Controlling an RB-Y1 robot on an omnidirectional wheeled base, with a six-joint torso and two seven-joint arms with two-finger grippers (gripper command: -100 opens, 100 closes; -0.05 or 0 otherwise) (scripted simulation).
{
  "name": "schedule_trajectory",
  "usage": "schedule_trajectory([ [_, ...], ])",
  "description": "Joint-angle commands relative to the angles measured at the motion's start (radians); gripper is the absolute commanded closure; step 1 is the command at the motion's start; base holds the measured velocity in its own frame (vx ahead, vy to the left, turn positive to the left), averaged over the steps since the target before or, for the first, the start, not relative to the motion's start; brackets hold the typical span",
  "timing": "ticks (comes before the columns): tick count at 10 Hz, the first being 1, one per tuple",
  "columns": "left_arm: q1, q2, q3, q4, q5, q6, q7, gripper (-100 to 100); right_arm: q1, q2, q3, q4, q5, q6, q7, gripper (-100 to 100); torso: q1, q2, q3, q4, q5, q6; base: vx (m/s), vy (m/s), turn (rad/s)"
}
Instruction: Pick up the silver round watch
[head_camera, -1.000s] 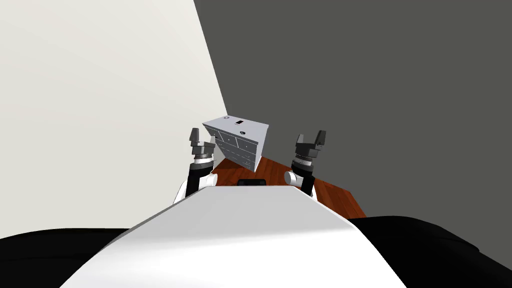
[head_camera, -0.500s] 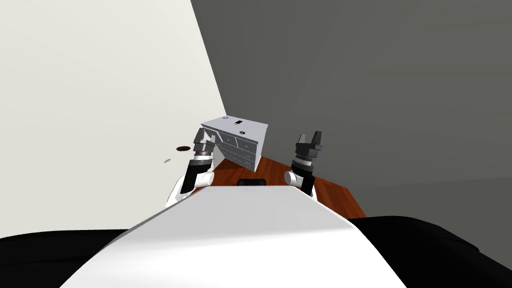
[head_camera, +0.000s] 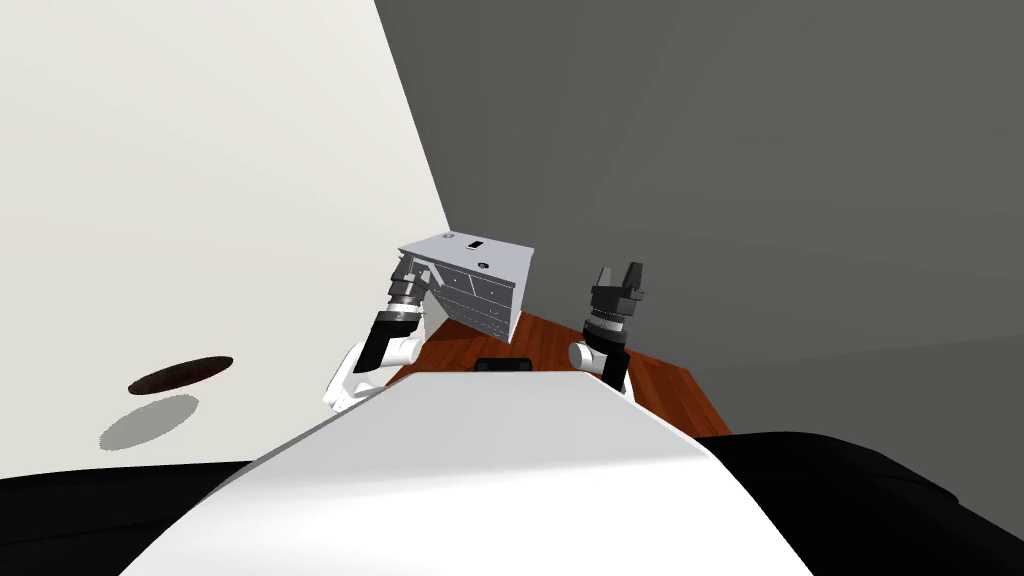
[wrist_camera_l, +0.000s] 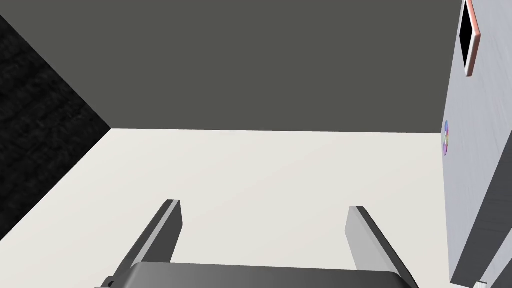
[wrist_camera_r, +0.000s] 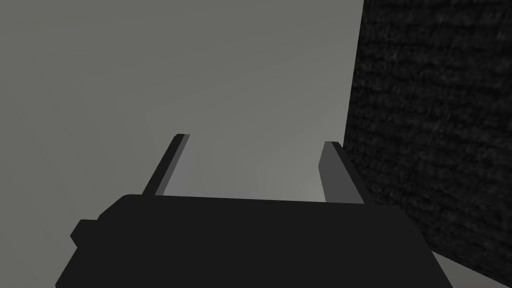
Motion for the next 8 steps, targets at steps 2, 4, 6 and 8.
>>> schedule_trajectory([
  [2, -0.028, 0.043, 0.018, 0.014, 0.029, 0.069, -0.01, -100, 0.0, 0.0, 0.0, 0.0, 0.0, 0.0, 0.0, 0, 0.0, 0.0, 0.0, 0.0, 0.0, 0.0, -0.002, 0.012, -0.056],
  [4, -0.056, 0.081, 0.035, 0.029, 0.055, 0.127, -0.018, -100, 0.0, 0.0, 0.0, 0.0, 0.0, 0.0, 0.0, 0, 0.0, 0.0, 0.0, 0.0, 0.0, 0.0, -0.002, 0.011, -0.06],
  [6, -0.085, 0.12, 0.052, 0.046, 0.083, 0.18, -0.026, -100, 0.0, 0.0, 0.0, 0.0, 0.0, 0.0, 0.0, 0, 0.0, 0.0, 0.0, 0.0, 0.0, 0.0, 0.0, 0.007, -0.066],
  [8, -0.116, 0.16, 0.069, 0.065, 0.111, 0.228, -0.034, -100, 0.0, 0.0, 0.0, 0.0, 0.0, 0.0, 0.0, 0, -0.001, 0.0, 0.0, 0.0, 0.0, 0.0, 0.0, 0.002, -0.038],
])
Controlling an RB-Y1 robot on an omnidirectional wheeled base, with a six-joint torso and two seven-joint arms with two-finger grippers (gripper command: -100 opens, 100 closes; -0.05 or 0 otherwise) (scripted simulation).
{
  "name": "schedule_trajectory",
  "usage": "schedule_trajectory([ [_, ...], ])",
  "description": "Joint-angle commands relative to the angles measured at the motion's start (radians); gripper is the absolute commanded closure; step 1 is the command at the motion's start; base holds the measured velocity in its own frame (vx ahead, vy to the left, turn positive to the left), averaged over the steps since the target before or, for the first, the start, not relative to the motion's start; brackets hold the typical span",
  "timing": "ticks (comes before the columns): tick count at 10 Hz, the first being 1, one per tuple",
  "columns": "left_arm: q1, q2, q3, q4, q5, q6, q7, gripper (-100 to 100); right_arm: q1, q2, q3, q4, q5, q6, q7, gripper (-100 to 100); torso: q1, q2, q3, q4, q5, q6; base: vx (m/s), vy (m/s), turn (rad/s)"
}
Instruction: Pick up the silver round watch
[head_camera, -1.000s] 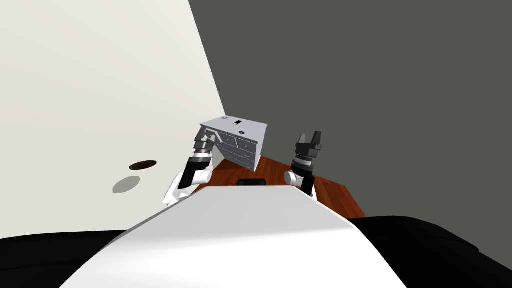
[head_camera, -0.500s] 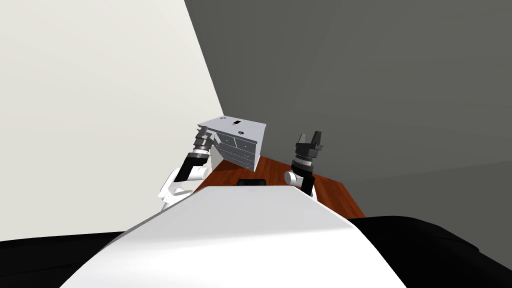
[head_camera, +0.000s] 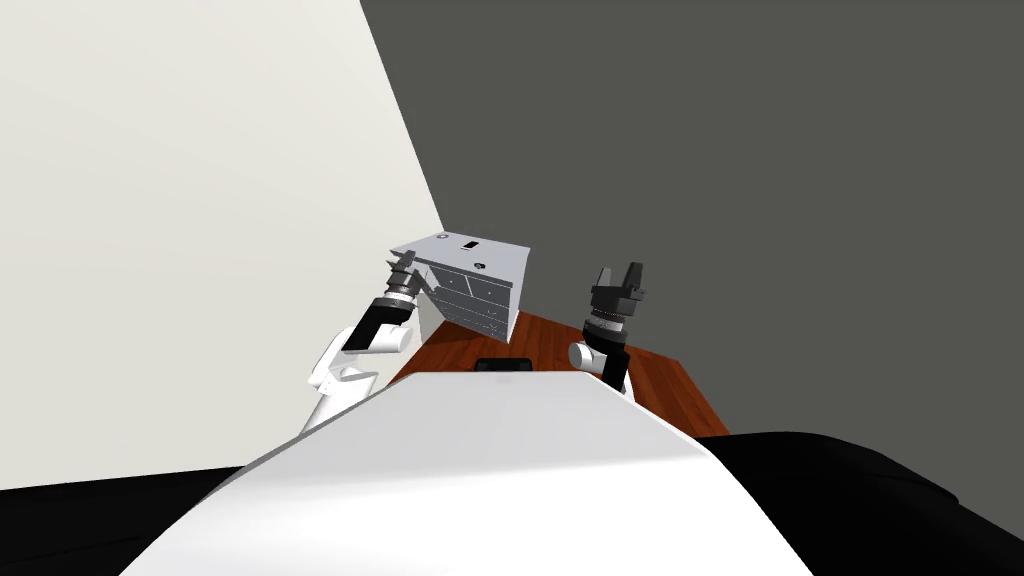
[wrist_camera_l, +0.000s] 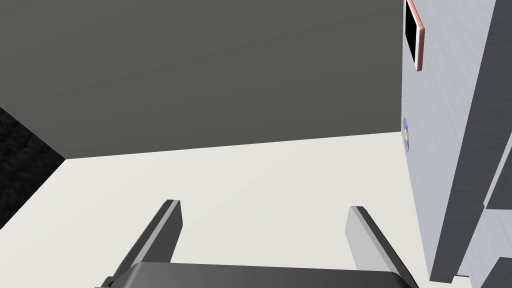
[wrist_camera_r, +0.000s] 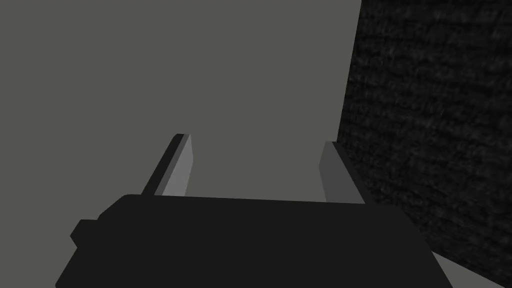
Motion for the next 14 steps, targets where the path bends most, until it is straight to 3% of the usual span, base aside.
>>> schedule_trajectory([
  [1, -0.013, 0.013, 0.005, 0.005, 0.011, 0.049, -0.007, -100, 0.0, 0.0, 0.0, 0.0, 0.0, 0.0, 0.0, 0, 0.0, 0.0, 0.0, 0.0, 0.0, 0.0, 0.001, 0.005, -0.057],
  [2, -0.044, 0.053, 0.023, 0.026, 0.04, 0.078, -0.015, -100, 0.0, 0.0, 0.0, 0.0, 0.0, 0.0, 0.0, 0, 0.0, 0.0, 0.0, 0.0, 0.0, 0.0, 0.002, 0.003, -0.072],
  [3, -0.044, 0.053, 0.023, 0.026, 0.04, 0.111, -0.015, -100, 0.0, 0.0, 0.0, 0.0, 0.0, 0.0, 0.0, 0, 0.0, 0.0, 0.0, 0.0, 0.0, 0.0, 0.002, 0.002, -0.062],
  [4, -0.077, 0.092, 0.04, 0.048, 0.07, 0.142, -0.021, -100, 0.0, 0.0, 0.0, 0.0, 0.0, 0.0, 0.0, 0, 0.0, 0.0, 0.0, 0.0, 0.0, 0.0, 0.004, -0.002, -0.097],
  [6, -0.077, 0.092, 0.04, 0.048, 0.07, 0.186, -0.021, -100, 0.0, 0.0, 0.0, 0.0, 0.0, 0.0, 0.0, 0, 0.0, 0.0, 0.0, 0.0, 0.0, -0.001, 0.002, 0.0, -0.027],
  [7, -0.111, 0.132, 0.058, 0.072, 0.1, 0.222, -0.028, -100, 0.0, 0.0, 0.0, 0.0, 0.0, 0.0, 0.0, 0, 0.0, 0.0, 0.0, 0.0, 0.0, -0.001, 0.004, -0.007, -0.103],
  [9, -0.111, 0.132, 0.058, 0.072, 0.1, 0.257, -0.028, -100, 0.0, 0.0, 0.0, 0.0, 0.0, 0.0, 0.0, 0, -0.001, 0.0, 0.0, 0.0, 0.0, -0.001, 0.002, -0.001, -0.03],
  [10, -0.145, 0.171, 0.075, 0.098, 0.13, 0.296, -0.033, -100, 0.0, 0.0, 0.0, 0.0, 0.0, 0.0, 0.0, 0, -0.001, 0.0, 0.0, 0.0, 0.0, -0.001, 0.005, -0.01, -0.112],
  [12, -0.145, 0.171, 0.075, 0.098, 0.13, 0.33, -0.033, -100, 0.0, 0.0, 0.0, 0.0, 0.0, 0.0, 0.0, 0, -0.001, 0.0, 0.0, 0.0, 0.0, -0.001, 0.005, -0.005, -0.025],
  [13, -0.179, 0.209, 0.091, 0.125, 0.161, 0.369, -0.038, -100, 0.0, 0.0, 0.0, 0.0, 0.0, 0.0, 0.0, 0, -0.001, 0.0, 0.0, 0.0, 0.0, -0.001, 0.008, -0.011, -0.097],
  [14, -0.179, 0.209, 0.091, 0.125, 0.161, 0.398, -0.038, -100, 0.0, 0.0, 0.0, 0.0, 0.0, 0.0, 0.0, 0, -0.001, 0.0, 0.0, 0.0, 0.0, 0.0, 0.008, -0.008, -0.065],
])
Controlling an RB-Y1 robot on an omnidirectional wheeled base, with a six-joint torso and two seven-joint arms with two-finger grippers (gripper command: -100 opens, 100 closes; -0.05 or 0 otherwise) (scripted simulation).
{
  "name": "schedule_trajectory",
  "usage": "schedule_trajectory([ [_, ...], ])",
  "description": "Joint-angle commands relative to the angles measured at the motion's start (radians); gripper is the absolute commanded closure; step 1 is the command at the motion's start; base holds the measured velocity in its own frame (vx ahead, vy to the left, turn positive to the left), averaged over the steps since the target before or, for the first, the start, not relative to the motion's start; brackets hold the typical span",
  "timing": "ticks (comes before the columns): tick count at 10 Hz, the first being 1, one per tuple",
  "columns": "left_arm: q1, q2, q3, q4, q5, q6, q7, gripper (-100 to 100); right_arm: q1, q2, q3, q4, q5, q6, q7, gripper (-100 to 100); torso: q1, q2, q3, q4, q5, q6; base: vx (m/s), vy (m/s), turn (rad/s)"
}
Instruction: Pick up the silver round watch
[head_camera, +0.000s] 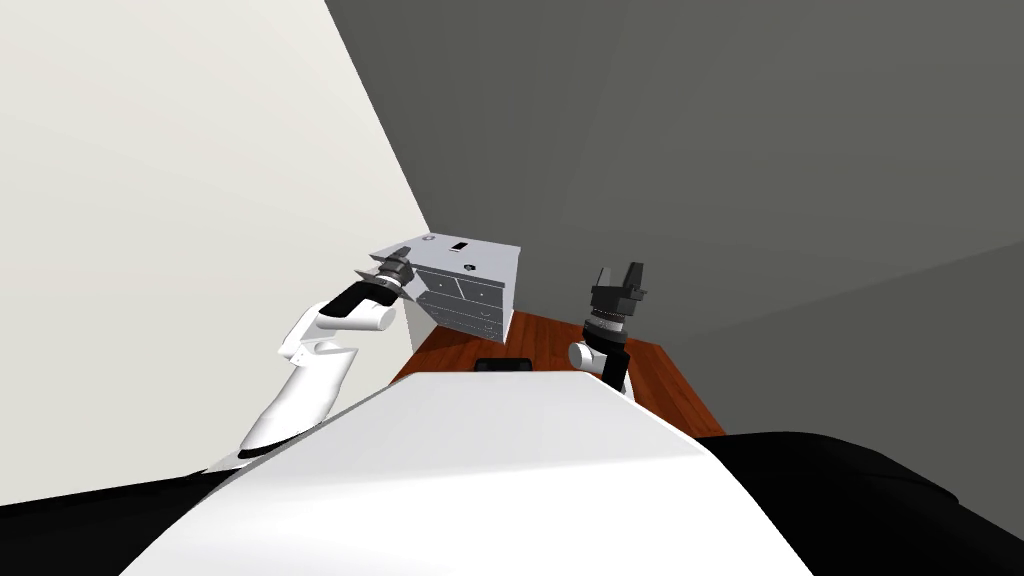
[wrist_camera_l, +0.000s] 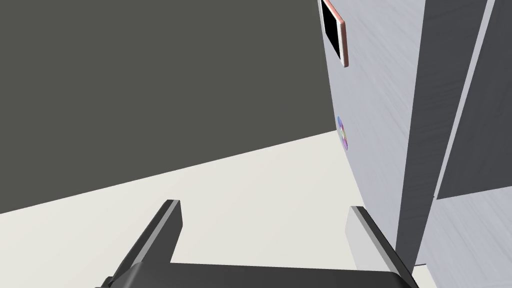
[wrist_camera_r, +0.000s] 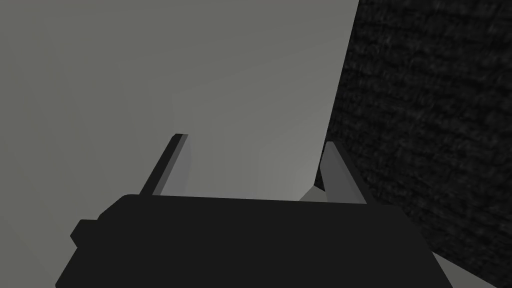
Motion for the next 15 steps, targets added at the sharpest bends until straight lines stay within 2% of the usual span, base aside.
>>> schedule_trajectory([
  [1, -0.047, 0.043, 0.015, 0.042, 0.033, 0.05, -0.005, -100, 0.0, 0.0, 0.0, 0.0, 0.0, 0.0, 0.0, 0, 0.0, 0.0, 0.0, 0.0, 0.0, 0.0, 0.007, -0.018, -0.132],
  [3, -0.047, 0.043, 0.015, 0.042, 0.033, 0.102, -0.005, -100, 0.0, 0.0, 0.0, 0.0, 0.0, 0.0, 0.0, 0, -0.001, 0.0, 0.0, 0.0, 0.0, 0.0, 0.006, -0.011, -0.025],
  [4, -0.082, 0.08, 0.031, 0.071, 0.062, 0.138, -0.008, -100, 0.0, 0.0, 0.0, 0.0, 0.0, 0.0, 0.0, 0, 0.0, 0.0, 0.0, 0.0, 0.0, 0.0, 0.009, -0.017, -0.115],
  [6, -0.082, 0.08, 0.031, 0.071, 0.062, 0.178, -0.008, -100, 0.0, 0.0, 0.0, 0.0, 0.0, 0.0, 0.0, 0, -0.001, 0.0, 0.0, 0.0, 0.0, 0.0, 0.008, -0.01, -0.029],
  [7, -0.116, 0.115, 0.045, 0.102, 0.091, 0.213, -0.01, -100, 0.0, 0.0, 0.0, 0.0, 0.0, 0.0, 0.0, 0, 0.0, 0.0, 0.0, 0.0, 0.0, 0.0, 0.01, -0.02, -0.106],
  [9, -0.116, 0.115, 0.045, 0.102, 0.091, 0.255, -0.01, -100, 0.0, 0.0, 0.0, 0.0, 0.0, 0.0, 0.0, 0, -0.001, 0.0, 0.0, 0.0, 0.0, 0.0, 0.008, -0.015, -0.036],
  [10, -0.15, 0.15, 0.059, 0.133, 0.12, 0.292, -0.011, -100, 0.0, 0.0, 0.0, 0.0, 0.0, 0.0, 0.0, 0, 0.0, 0.0, 0.0, 0.0, 0.0, 0.0, 0.007, -0.022, -0.118],
  [12, -0.15, 0.15, 0.059, 0.133, 0.12, 0.331, -0.011, -100, 0.0, 0.0, 0.0, 0.0, 0.0, 0.0, 0.0, 0, -0.001, 0.0, 0.0, 0.0, 0.0, 0.0, 0.009, -0.014, -0.026],
  [13, -0.183, 0.183, 0.072, 0.165, 0.147, 0.369, -0.011, -100, 0.0, 0.0, 0.0, 0.0, 0.0, 0.0, 0.0, 0, 0.0, 0.0, 0.0, 0.0, 0.0, 0.0, 0.011, -0.027, -0.139],
  [15, -0.183, 0.183, 0.072, 0.165, 0.147, 0.407, -0.011, -100, 0.0, 0.0, 0.0, 0.0, 0.0, 0.0, 0.0, 0, -0.001, 0.0, 0.0, 0.0, 0.0, 0.0, 0.013, -0.017, -0.022],
])
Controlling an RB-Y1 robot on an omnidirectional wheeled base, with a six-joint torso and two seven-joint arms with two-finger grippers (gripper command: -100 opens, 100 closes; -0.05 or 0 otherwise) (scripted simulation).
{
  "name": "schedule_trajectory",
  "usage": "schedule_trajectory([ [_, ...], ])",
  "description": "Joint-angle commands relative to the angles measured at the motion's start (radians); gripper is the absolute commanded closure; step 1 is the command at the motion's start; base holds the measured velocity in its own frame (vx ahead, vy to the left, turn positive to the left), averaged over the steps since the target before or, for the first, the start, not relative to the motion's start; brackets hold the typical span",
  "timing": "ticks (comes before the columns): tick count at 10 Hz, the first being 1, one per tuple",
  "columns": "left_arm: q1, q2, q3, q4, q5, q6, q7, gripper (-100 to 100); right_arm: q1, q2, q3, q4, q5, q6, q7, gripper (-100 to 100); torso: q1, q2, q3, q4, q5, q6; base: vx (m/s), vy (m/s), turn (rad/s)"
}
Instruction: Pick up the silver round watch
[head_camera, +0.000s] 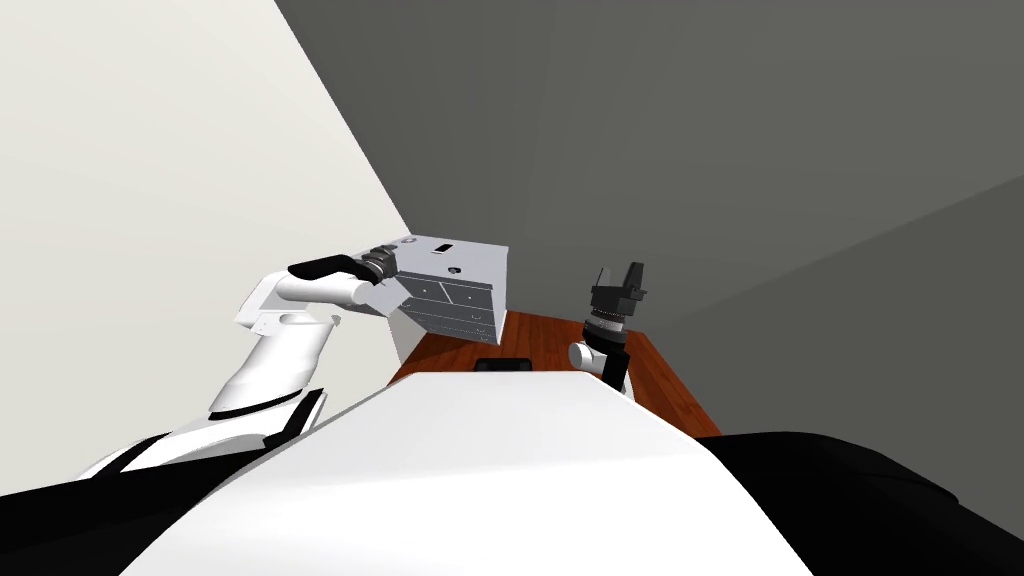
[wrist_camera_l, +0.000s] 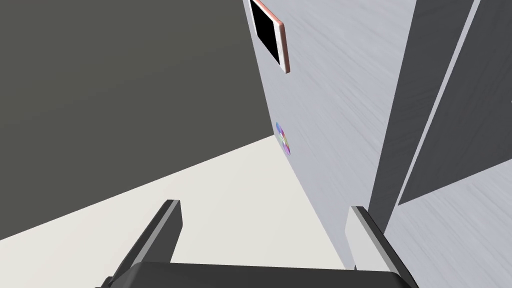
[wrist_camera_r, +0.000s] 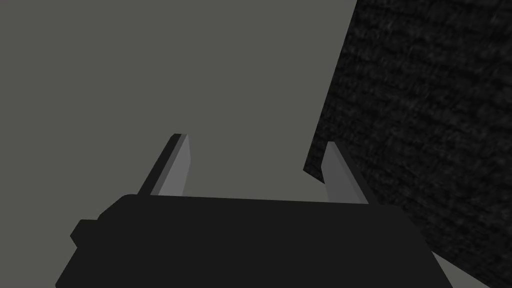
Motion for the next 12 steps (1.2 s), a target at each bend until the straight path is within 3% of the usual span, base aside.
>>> schedule_trajectory([
  [1, -0.034, 0.032, 0.013, 0.034, 0.027, 0.05, 0.002, -100, 0.0, 0.0, 0.0, 0.0, 0.0, 0.0, 0.0, 0, 0.0, 0.0, 0.0, 0.0, 0.0, 0.0, 0.012, -0.03, -0.127],
  [3, -0.034, 0.032, 0.013, 0.034, 0.027, 0.09, 0.002, -100, 0.0, 0.0, 0.0, 0.0, 0.0, 0.0, 0.0, 0, -0.001, 0.0, 0.0, 0.0, 0.0, 0.0, 0.011, -0.017, -0.027],
  [4, -0.066, 0.062, 0.024, 0.068, 0.053, 0.126, 0.004, -100, 0.0, 0.0, 0.0, 0.0, 0.0, 0.0, 0.0, 0, 0.0, 0.0, 0.0, 0.0, 0.0, 0.0, 0.016, -0.028, -0.115],
  [6, -0.066, 0.062, 0.024, 0.068, 0.053, 0.165, 0.004, -100, 0.0, 0.0, 0.0, 0.0, 0.0, 0.0, 0.0, 0, -0.001, -0.001, 0.0, 0.0, 0.0, 0.0, 0.013, -0.022, -0.034],
  [7, -0.098, 0.09, 0.034, 0.102, 0.079, 0.204, 0.007, -100, 0.0, 0.0, 0.0, 0.0, 0.0, 0.0, 0.0, 0, 0.0, 0.0, 0.0, 0.0, 0.0, 0.0, 0.018, -0.032, -0.109],
  [12, -0.129, 0.116, 0.043, 0.137, 0.103, 0.311, 0.011, -100, 0.0, 0.0, 0.0, 0.0, 0.0, 0.0, 0.0, 0, -0.001, -0.001, 0.0, 0.0, 0.0, 0.0, 0.014, -0.025, -0.05],
])
